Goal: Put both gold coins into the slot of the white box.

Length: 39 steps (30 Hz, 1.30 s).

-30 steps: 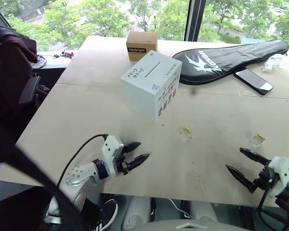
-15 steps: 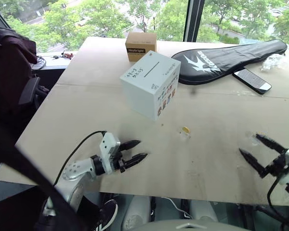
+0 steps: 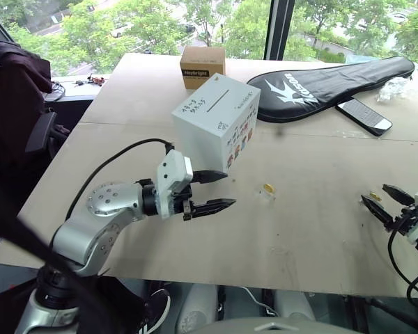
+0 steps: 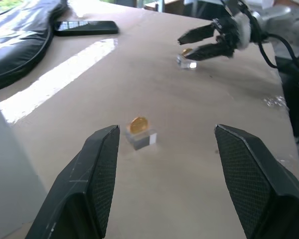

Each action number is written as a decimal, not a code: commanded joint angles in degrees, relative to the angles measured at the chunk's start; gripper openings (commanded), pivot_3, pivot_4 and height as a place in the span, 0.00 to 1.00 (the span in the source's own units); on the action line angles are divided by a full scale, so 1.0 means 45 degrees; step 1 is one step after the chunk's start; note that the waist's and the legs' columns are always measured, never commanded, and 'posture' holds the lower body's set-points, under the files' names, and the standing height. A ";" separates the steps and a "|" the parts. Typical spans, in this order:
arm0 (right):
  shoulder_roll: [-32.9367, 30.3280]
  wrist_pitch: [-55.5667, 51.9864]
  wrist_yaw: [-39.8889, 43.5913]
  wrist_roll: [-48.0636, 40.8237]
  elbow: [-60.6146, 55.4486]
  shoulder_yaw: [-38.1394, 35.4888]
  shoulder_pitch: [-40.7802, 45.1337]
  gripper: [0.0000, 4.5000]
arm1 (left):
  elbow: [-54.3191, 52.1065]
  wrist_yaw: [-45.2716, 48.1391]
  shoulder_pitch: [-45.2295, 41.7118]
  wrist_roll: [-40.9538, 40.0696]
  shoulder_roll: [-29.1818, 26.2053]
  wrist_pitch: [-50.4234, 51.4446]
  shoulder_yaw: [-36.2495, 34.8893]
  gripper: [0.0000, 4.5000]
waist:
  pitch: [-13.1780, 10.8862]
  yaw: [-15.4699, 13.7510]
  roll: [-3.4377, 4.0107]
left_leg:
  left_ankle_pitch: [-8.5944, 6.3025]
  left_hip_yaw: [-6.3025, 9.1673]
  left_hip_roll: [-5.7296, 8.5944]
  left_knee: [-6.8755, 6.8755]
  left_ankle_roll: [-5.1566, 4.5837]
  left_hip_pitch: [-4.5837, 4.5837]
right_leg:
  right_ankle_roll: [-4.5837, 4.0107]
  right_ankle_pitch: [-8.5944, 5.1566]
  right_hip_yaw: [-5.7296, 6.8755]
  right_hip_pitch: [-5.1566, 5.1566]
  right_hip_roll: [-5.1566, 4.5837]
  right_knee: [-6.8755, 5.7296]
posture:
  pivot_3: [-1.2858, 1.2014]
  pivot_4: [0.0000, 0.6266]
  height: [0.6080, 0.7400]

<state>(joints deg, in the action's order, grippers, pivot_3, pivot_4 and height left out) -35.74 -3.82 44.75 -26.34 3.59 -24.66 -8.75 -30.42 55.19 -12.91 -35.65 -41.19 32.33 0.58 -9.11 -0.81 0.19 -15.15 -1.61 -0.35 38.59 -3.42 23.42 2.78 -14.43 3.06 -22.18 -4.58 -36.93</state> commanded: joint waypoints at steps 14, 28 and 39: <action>0.0071 -0.0657 0.0091 -0.1089 -0.1182 -0.0679 0.0076 0.01 | -0.0489 -0.1711 -0.1132 -0.1202 0.0865 0.1902 -0.0174 0.68 | -0.0003 -0.0010 -0.0005 | 0.0004 -0.0024 -0.0006 0.0000 0.0007 -0.0016 | 0.0003 0.0001 -0.0029 0.0003 0.0007 -0.0010 | 0.52 0.24 1.00; 0.3784 -0.6820 -0.7362 -1.2156 -0.7728 0.2018 0.4570 0.01 | 0.2180 -0.6394 -0.2907 -0.9929 0.5951 0.4335 -0.1813 0.68 | -0.0033 0.0004 -0.0056 | 0.0014 -0.0036 -0.0014 0.0007 0.0024 -0.0079 | 0.0000 0.0000 -0.0075 0.0006 0.0006 -0.0118 | 0.52 0.24 1.00; 0.6769 -0.5916 -0.9899 -1.3490 -0.7973 0.3835 0.6298 0.00 | 0.2719 -0.8321 -0.3245 -1.2039 0.7870 0.3250 -0.1758 0.32 | -0.0034 0.0017 -0.0058 | 0.0014 -0.0071 0.0002 0.0007 0.0021 -0.0087 | 0.0000 0.0000 -0.0107 -0.0001 0.0021 -0.0128 | 0.52 0.24 1.00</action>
<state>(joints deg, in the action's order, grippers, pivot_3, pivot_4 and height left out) -5.76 -31.42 0.54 -86.18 -29.28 -7.95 19.01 -16.92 18.44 -27.23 -88.49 -6.17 48.06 -7.32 -9.26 -0.73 -0.07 -15.08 -1.94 -0.34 38.63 -3.32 23.02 2.78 -14.42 2.57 -22.19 -4.48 -37.51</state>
